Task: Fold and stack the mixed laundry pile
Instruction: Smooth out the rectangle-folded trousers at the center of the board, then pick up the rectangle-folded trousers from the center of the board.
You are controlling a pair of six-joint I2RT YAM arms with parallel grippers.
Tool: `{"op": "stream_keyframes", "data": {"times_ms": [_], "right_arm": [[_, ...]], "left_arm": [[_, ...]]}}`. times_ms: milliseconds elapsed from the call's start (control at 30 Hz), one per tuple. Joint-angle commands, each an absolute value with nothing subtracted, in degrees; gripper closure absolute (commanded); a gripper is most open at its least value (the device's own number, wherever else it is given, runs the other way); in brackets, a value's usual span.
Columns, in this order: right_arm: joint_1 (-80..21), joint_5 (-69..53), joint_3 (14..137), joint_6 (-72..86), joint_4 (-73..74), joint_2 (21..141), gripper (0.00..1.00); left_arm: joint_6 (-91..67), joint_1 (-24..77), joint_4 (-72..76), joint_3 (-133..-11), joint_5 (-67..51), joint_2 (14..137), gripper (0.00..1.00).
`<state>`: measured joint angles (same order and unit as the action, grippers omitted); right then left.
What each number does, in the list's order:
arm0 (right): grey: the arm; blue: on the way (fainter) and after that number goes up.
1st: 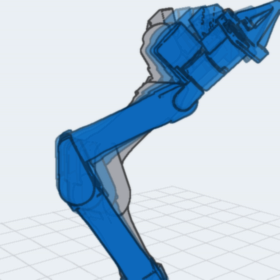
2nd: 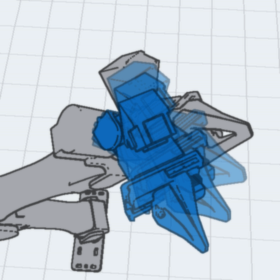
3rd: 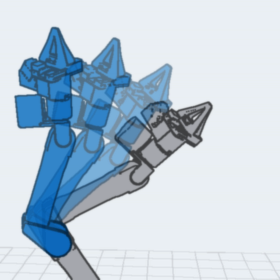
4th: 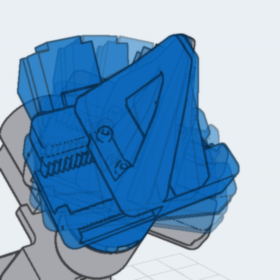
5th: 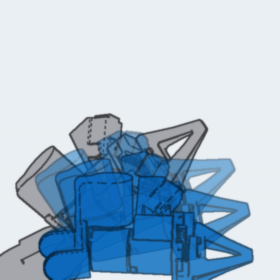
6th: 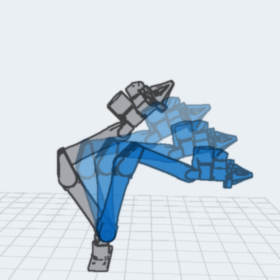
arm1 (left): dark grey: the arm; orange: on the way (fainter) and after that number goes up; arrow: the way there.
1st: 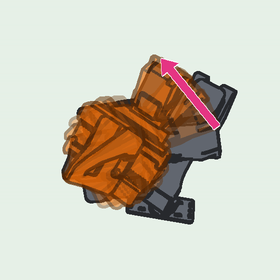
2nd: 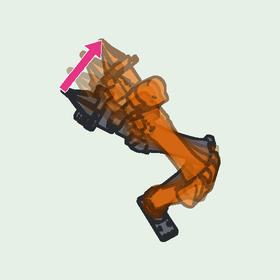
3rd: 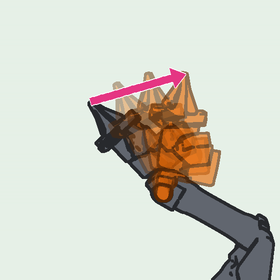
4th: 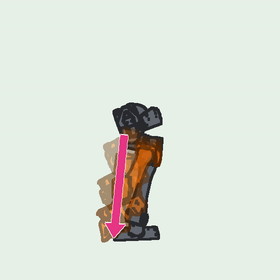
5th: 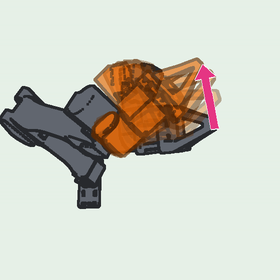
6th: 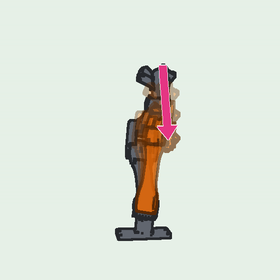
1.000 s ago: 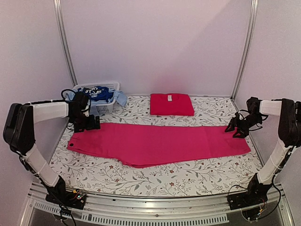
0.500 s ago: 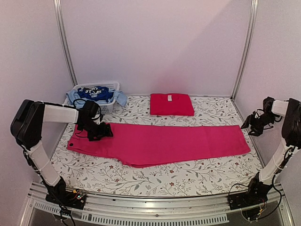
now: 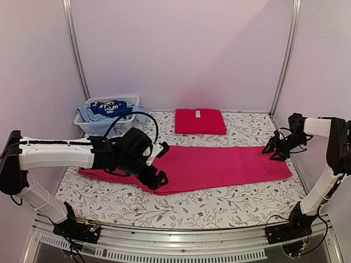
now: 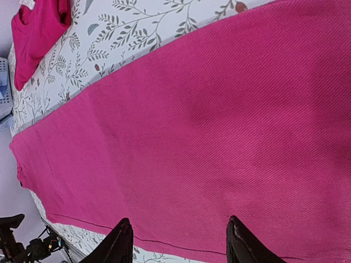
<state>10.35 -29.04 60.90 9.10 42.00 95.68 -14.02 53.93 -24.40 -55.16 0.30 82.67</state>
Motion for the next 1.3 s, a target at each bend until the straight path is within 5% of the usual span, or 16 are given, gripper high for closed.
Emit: {"op": "stream_keyframes", "data": {"times_ms": [0, 67, 267, 367, 567, 733, 1267], "right_arm": [[7.0, -30.9, 61.8, 10.0, 41.2, 95.1, 0.43], [7.0, -29.5, 61.1, 10.2, 40.9, 96.0, 0.43], [7.7, -28.9, 59.7, 11.1, 38.4, 100.1, 0.45], [9.4, -29.0, 59.1, 11.8, 37.8, 102.7, 0.46], [15.7, -27.4, 60.3, 10.4, 40.0, 101.6, 0.48], [19.5, -21.2, 64.3, 10.1, 41.9, 94.9, 0.4], [19.3, -11.5, 66.4, 6.5, 42.3, 105.8, 0.35]], "left_arm": [[-12.9, 57.2, -30.3, -55.1, 2.7, 88.7, 0.09], [-14.4, 56.7, -32.1, -56.3, 5.6, 91.7, 0.18], [-19.1, 55.6, -25.5, -48.7, -1.9, 91.5, 0.66], [-20.3, 55.6, -25.2, -43.7, -4.7, 92.8, 0.76], [-20.1, 55.5, -30.8, -48.5, -0.7, 93.7, 0.7], [-19.2, 54.6, -24.2, -52.0, -7.9, 84.6, 0.45], [-18.1, 47.0, -26.1, -58.4, -5.7, 85.4, 0.29]]}}
